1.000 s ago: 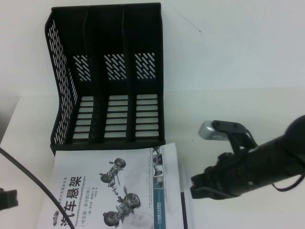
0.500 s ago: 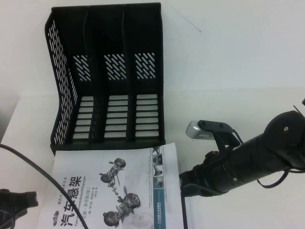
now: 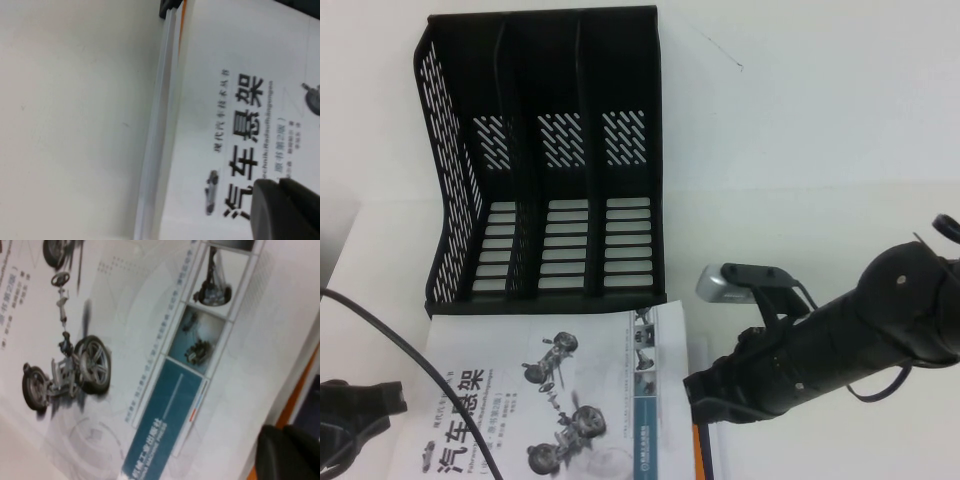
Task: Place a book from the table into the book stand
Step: Push book with right arm
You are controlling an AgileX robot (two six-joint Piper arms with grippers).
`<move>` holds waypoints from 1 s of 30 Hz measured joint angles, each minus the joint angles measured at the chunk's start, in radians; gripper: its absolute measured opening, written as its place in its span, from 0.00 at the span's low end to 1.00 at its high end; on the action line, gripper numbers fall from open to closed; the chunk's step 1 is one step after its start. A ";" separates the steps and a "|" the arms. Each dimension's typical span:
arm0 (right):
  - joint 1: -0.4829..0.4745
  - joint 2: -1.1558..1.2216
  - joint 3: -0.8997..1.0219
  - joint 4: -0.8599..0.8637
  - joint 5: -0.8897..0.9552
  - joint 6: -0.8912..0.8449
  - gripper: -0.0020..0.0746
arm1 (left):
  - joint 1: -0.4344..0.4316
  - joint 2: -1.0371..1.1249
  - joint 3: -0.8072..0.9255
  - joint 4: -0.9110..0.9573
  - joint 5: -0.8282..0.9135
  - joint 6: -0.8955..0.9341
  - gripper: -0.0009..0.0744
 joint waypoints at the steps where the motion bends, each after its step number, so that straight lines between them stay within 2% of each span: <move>1: 0.003 0.002 -0.007 0.000 0.000 0.001 0.03 | 0.000 0.000 0.001 -0.003 -0.003 0.000 0.01; 13: 0.017 0.042 -0.064 0.000 0.029 0.018 0.03 | 0.000 0.000 -0.004 -0.014 -0.037 0.013 0.01; 30: 0.059 0.145 -0.207 0.000 0.081 0.026 0.03 | 0.000 0.002 -0.162 -0.012 -0.017 0.033 0.01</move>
